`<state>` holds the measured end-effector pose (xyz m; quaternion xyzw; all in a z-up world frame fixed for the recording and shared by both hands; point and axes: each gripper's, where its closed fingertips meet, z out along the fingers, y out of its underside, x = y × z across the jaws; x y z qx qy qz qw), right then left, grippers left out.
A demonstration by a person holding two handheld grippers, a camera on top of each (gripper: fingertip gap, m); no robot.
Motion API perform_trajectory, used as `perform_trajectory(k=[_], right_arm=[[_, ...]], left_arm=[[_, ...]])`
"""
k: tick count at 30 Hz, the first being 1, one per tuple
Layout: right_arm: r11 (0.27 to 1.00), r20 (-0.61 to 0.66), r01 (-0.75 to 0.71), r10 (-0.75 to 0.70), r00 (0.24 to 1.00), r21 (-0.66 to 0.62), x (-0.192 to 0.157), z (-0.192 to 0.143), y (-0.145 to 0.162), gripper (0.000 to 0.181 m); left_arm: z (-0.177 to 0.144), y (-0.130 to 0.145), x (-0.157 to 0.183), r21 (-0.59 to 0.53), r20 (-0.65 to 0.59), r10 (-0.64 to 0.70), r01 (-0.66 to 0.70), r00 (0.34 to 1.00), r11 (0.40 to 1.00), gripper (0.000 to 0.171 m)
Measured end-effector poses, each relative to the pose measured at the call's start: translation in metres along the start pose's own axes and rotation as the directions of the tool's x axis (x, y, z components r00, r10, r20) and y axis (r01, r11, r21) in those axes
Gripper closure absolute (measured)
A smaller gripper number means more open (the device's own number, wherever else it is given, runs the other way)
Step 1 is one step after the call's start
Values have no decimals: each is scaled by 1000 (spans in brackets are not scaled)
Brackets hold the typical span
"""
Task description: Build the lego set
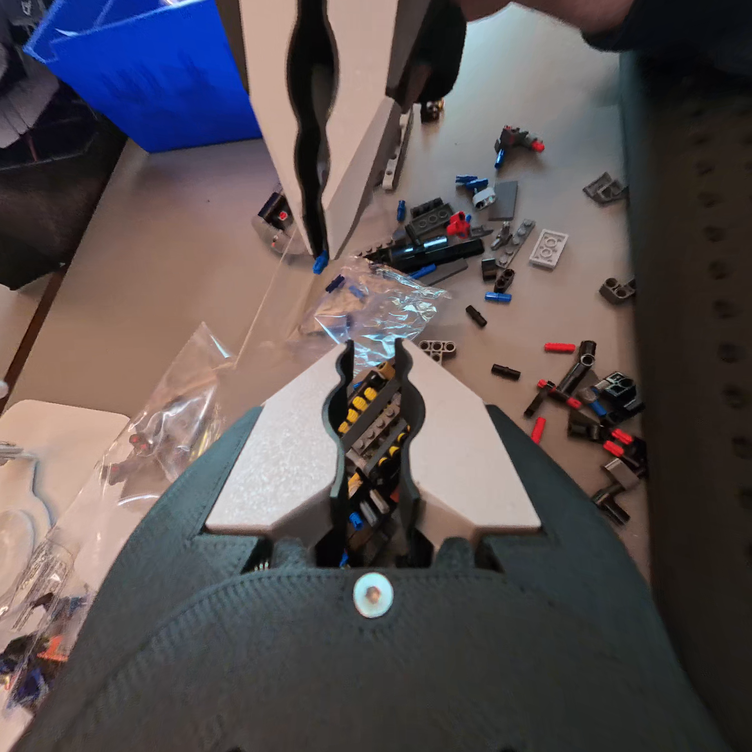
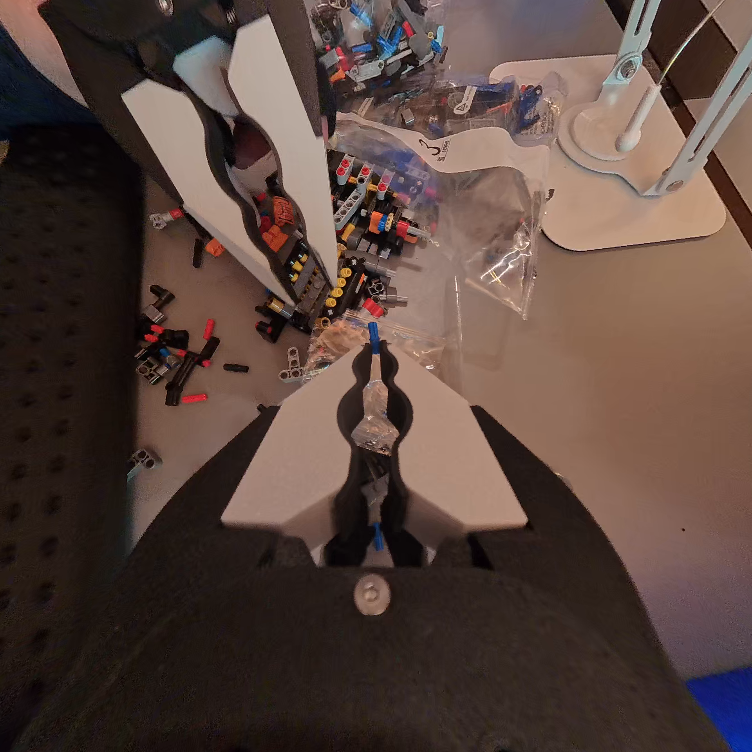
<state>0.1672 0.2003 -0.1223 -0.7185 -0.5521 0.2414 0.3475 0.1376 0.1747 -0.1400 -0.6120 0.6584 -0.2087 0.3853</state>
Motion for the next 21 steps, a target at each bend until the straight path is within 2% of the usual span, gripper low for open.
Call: perform_trajectory(k=[2,5,9,12,18,21], right_arm=[[1000,0,2,-2,1000,-4,0,0,0,180],[1000,-1,0,0,1000,-8,0,0,1,180],[1000,2,5,-5,1000,-16,-1,2,2,180],[1000,2,5,-5,1000,-20,-1,3,3,180],[1000,6,3,-3,1000,-25,-2,2,4,180],[999,9,3,-3,1000,-32,-2,3,5,180]], left_arm=[[6,0,5,-14,-9,18,-18,1000,1000,154],[15,13,5,-110,24,86,-83,996,990,151],[21,18,2,-144,45,76,-69,996,987,154],[23,20,2,-136,30,44,-39,999,990,158],[29,22,4,-159,32,77,-71,997,985,171],[30,20,4,-156,32,73,-67,997,986,171]])
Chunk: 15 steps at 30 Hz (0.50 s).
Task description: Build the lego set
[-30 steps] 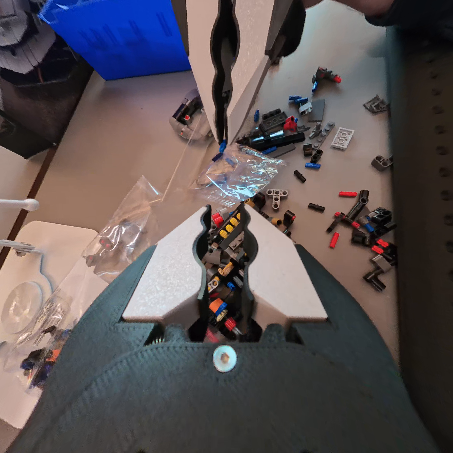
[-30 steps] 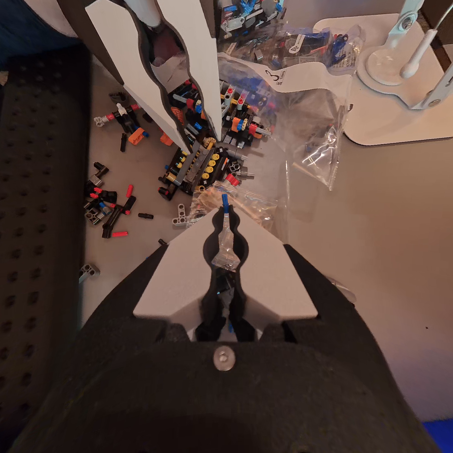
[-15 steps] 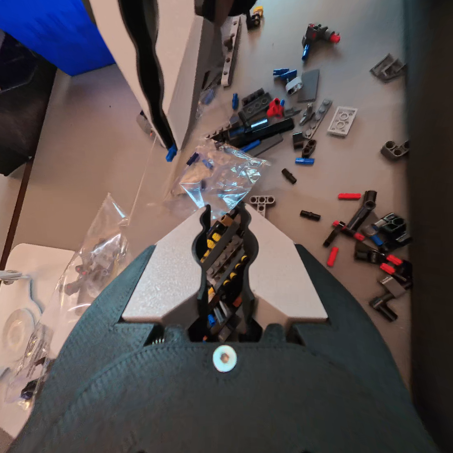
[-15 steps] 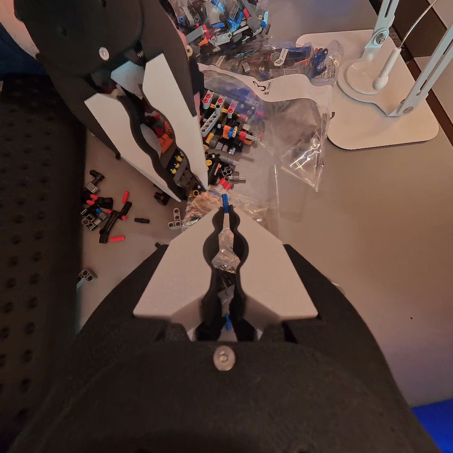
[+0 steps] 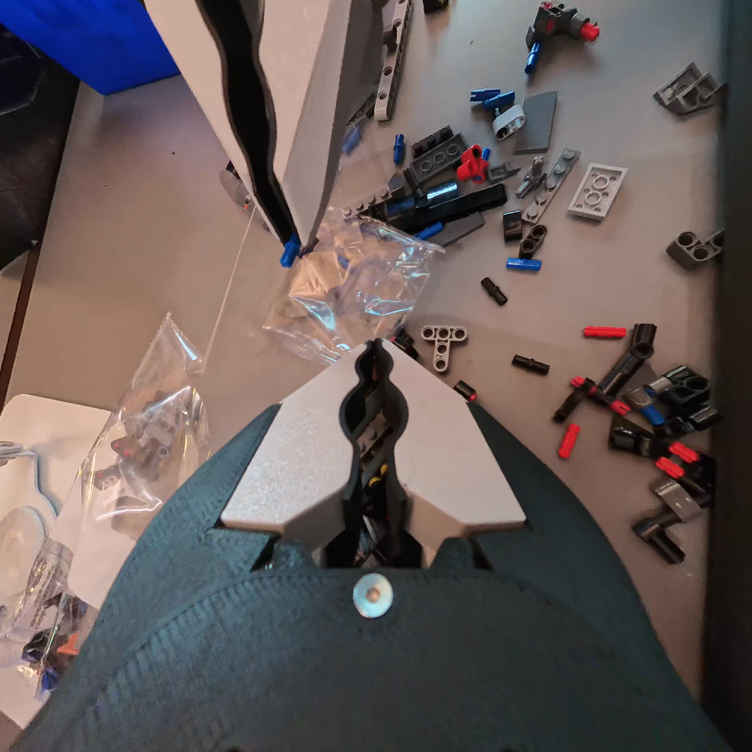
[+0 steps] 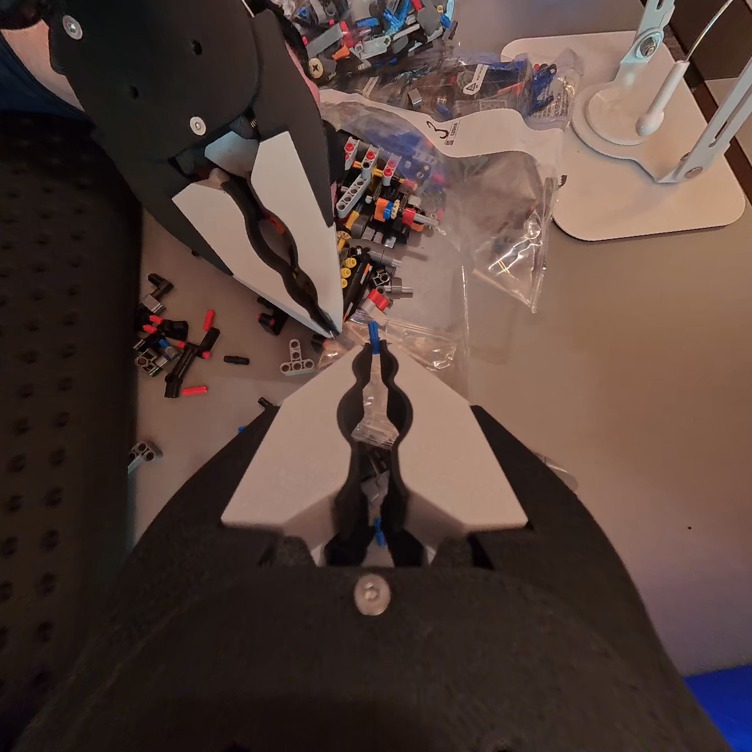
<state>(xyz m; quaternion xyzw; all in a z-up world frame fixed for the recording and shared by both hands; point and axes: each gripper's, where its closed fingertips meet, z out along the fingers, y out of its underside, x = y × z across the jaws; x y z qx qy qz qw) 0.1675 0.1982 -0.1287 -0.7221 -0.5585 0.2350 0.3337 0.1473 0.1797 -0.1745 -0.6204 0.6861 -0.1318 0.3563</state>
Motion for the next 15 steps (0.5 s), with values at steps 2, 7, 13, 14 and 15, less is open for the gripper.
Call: perform_trajectory(k=[2,7,13,14,15], right_arm=[[1000,1,1,-1,1000,-1,0,0,0,180],[999,49,20,-21,999,31,-11,-5,-5,180],[997,133,64,-58,989,-41,-30,7,4,180],[996,122,70,-62,991,-58,-28,10,7,180],[995,111,73,-65,992,-75,-27,12,9,180]], left_arm=[[0,-1,0,5,2,-4,4,1000,1000,171],[-8,-7,-6,45,-8,-64,64,998,997,171],[-12,-10,-9,72,-26,-115,116,993,991,171],[-12,-10,-9,73,-24,-114,116,993,991,171],[-13,-10,-9,74,-23,-116,117,993,990,171]])
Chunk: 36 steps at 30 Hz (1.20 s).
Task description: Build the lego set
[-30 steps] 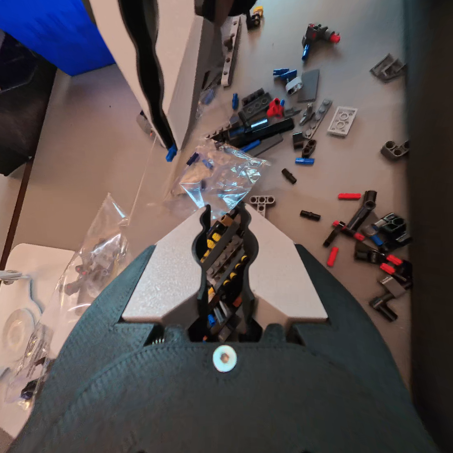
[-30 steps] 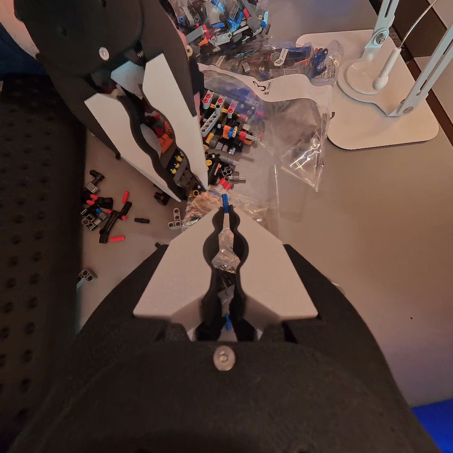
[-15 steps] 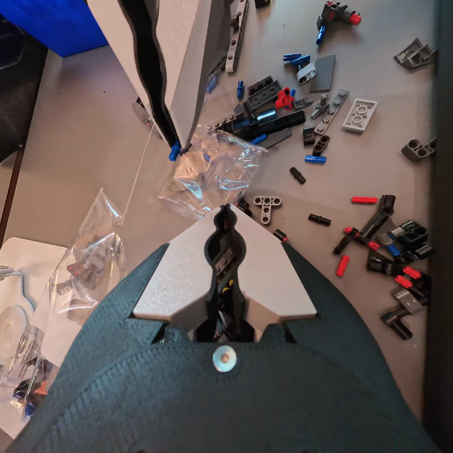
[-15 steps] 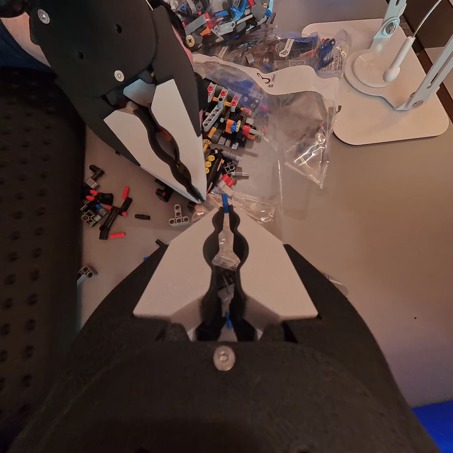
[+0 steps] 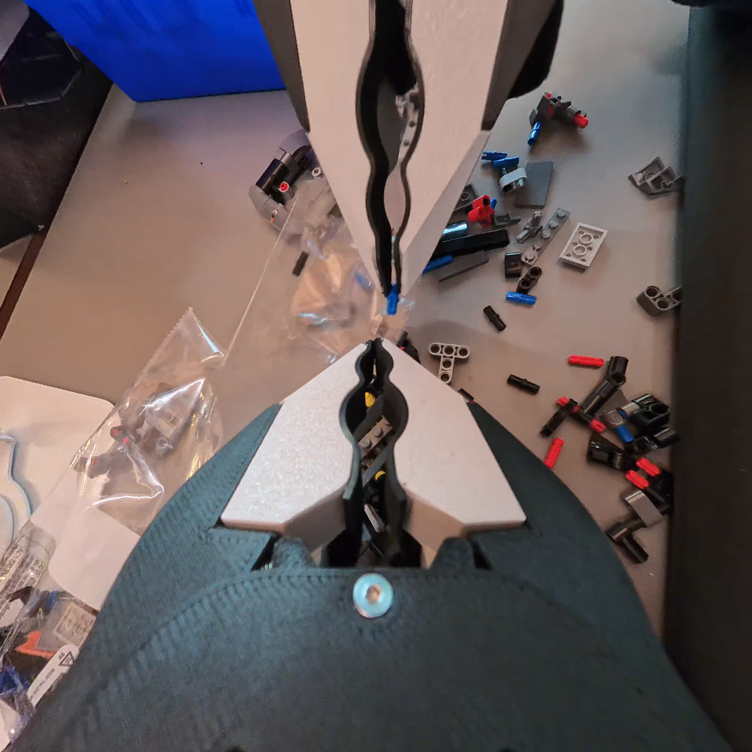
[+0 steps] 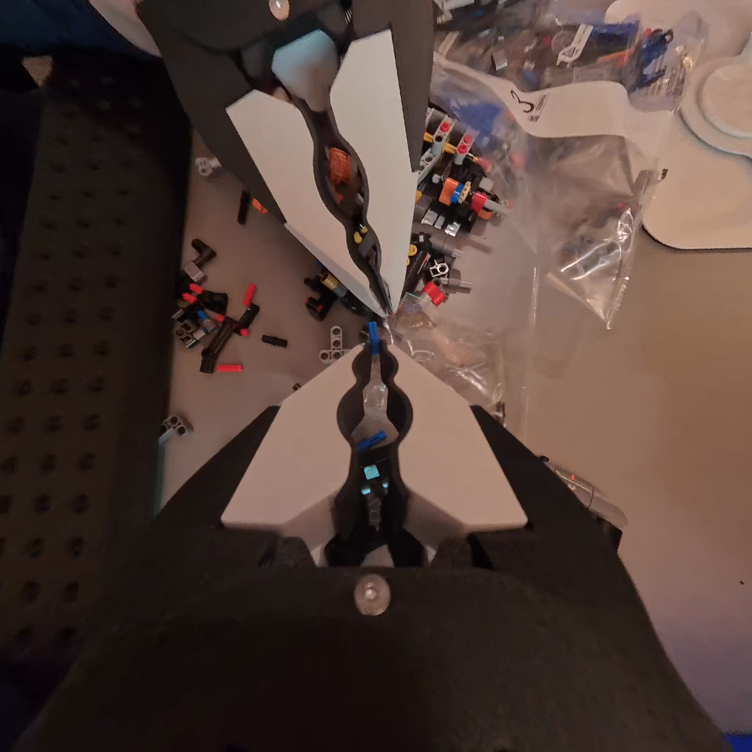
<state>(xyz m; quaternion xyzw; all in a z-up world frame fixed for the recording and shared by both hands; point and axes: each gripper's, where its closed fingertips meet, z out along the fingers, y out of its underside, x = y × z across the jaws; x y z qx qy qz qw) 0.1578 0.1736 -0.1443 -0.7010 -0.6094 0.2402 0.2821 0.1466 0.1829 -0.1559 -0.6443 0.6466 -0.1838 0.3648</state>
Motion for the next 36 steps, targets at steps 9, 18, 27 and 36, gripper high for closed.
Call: perform_trajectory(k=[9,18,27,36], right_arm=[[1000,-1,22,-22,1000,19,-4,-4,-6,180],[1000,-28,8,-8,1000,1,0,-3,-4,180],[1000,-72,13,-14,997,-11,7,-1,-4,180],[1000,-107,14,-12,994,18,12,-8,-8,177]], left_arm=[[-4,-4,-2,26,-17,-62,63,998,998,171],[-4,-6,-2,43,-33,-83,85,996,995,171],[-5,-8,-1,51,-42,-87,89,995,995,171],[-5,-6,-2,51,-46,-98,100,994,994,171]])
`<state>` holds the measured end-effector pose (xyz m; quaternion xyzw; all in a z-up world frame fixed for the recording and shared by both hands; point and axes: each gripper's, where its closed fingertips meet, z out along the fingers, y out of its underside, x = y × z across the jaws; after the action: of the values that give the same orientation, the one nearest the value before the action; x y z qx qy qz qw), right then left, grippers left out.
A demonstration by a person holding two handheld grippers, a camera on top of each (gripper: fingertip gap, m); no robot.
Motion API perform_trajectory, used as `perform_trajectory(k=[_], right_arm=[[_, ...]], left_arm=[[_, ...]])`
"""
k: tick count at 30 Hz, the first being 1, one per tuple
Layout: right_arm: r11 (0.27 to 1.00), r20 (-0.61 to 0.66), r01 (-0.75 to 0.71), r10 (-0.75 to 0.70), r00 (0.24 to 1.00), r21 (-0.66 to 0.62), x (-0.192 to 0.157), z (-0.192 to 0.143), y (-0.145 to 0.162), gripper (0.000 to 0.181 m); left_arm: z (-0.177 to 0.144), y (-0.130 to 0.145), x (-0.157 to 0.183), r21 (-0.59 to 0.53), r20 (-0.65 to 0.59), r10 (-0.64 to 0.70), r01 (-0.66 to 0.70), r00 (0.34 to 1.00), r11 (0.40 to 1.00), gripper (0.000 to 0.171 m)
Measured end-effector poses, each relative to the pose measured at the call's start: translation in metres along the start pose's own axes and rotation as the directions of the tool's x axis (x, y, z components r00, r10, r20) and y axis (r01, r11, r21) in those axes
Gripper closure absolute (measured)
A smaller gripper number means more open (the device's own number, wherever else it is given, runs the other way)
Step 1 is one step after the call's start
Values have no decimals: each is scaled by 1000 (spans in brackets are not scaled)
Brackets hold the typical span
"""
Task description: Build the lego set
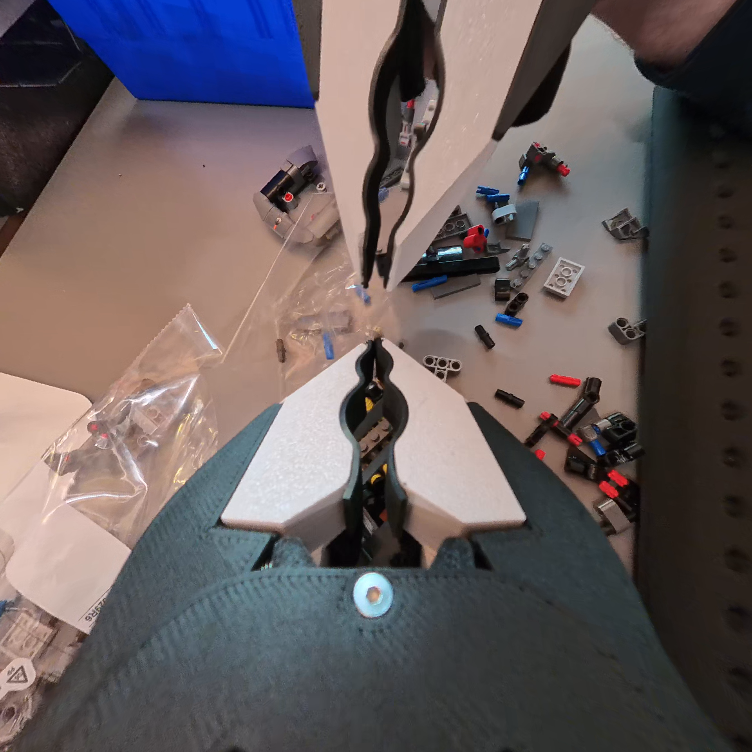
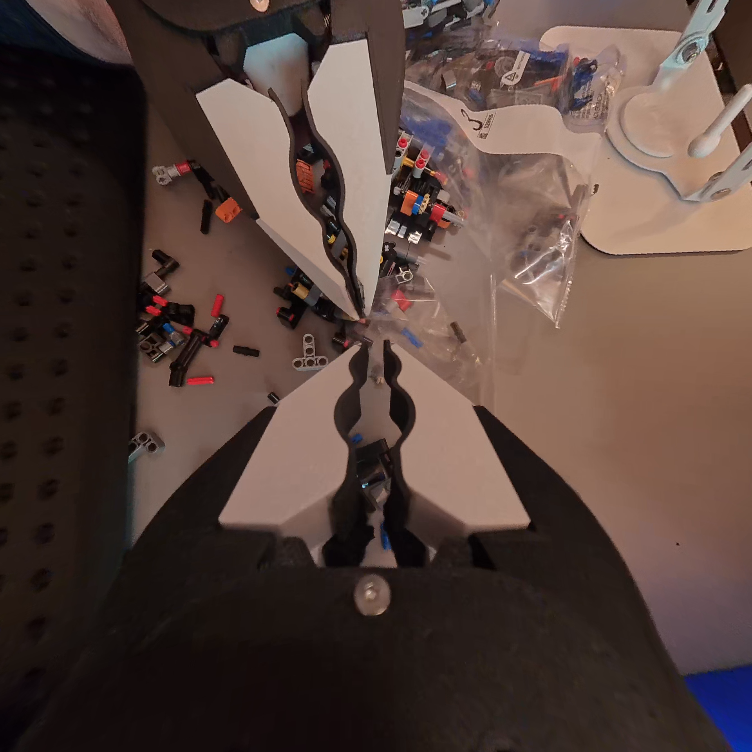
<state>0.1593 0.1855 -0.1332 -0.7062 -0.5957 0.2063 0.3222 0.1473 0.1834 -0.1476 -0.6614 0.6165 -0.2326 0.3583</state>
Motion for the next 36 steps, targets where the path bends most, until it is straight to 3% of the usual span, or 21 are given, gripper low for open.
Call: perform_trajectory(k=[4,7,11,15,22,36], right_arm=[[1000,55,10,-10,998,9,-9,-6,2,179],[999,177,26,-22,984,-20,-31,-7,11,179],[984,333,92,-35,942,-155,-64,6,37,175],[959,382,112,-4,924,-260,-75,14,56,170],[960,330,98,-6,944,-264,-64,15,57,164],[951,311,116,-23,950,-285,-60,26,59,180]], left_arm=[[-2,-1,-1,6,-1,-7,7,1000,1000,171],[-2,-1,-1,10,-4,-11,11,1000,1000,171],[-2,-1,-1,8,-6,-12,12,1000,1000,171],[-2,0,-2,7,-4,-13,13,1000,1000,171],[-1,0,0,3,-4,0,0,1000,1000,171],[-1,0,0,2,-7,0,0,1000,1000,171]])
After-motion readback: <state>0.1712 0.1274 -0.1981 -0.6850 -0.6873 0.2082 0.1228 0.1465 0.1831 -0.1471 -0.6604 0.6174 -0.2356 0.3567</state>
